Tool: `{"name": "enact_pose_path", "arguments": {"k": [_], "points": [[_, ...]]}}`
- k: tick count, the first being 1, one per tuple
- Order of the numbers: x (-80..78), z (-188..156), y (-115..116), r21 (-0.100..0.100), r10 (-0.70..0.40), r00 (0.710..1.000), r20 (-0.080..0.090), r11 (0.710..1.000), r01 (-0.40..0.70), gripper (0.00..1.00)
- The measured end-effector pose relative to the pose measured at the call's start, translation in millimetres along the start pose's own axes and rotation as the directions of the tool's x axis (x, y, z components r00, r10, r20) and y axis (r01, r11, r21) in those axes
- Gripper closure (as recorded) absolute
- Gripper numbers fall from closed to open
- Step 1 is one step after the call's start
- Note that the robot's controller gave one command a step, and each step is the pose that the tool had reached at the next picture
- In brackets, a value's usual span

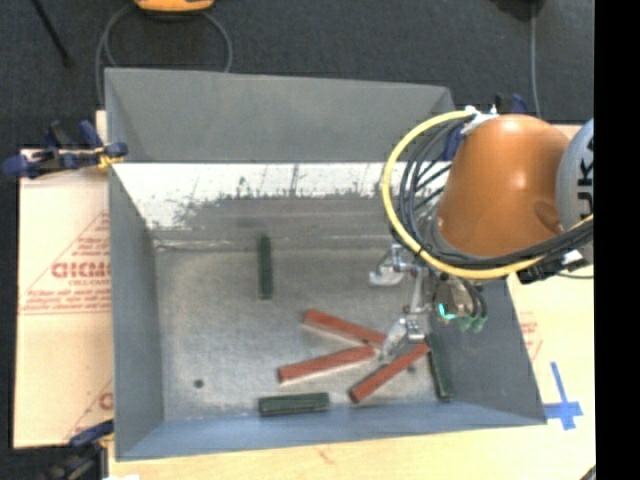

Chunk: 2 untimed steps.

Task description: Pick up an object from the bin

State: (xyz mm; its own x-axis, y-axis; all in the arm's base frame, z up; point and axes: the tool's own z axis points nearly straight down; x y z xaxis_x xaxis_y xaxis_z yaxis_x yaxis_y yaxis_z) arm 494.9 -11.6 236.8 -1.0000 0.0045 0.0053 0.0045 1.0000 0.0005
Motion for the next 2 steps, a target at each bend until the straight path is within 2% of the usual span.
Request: {"name": "enact_pose_path", "arguments": {"k": [1,2], "points": [[-1.5,-4.2,-0.1,0.0,0.0,1.0,0.008,1.0,0.0,0.0],[-11.8,40.0,-0.8,0.003,-0.033,0.999,0.018,0.999,0.033,0.0]]}}
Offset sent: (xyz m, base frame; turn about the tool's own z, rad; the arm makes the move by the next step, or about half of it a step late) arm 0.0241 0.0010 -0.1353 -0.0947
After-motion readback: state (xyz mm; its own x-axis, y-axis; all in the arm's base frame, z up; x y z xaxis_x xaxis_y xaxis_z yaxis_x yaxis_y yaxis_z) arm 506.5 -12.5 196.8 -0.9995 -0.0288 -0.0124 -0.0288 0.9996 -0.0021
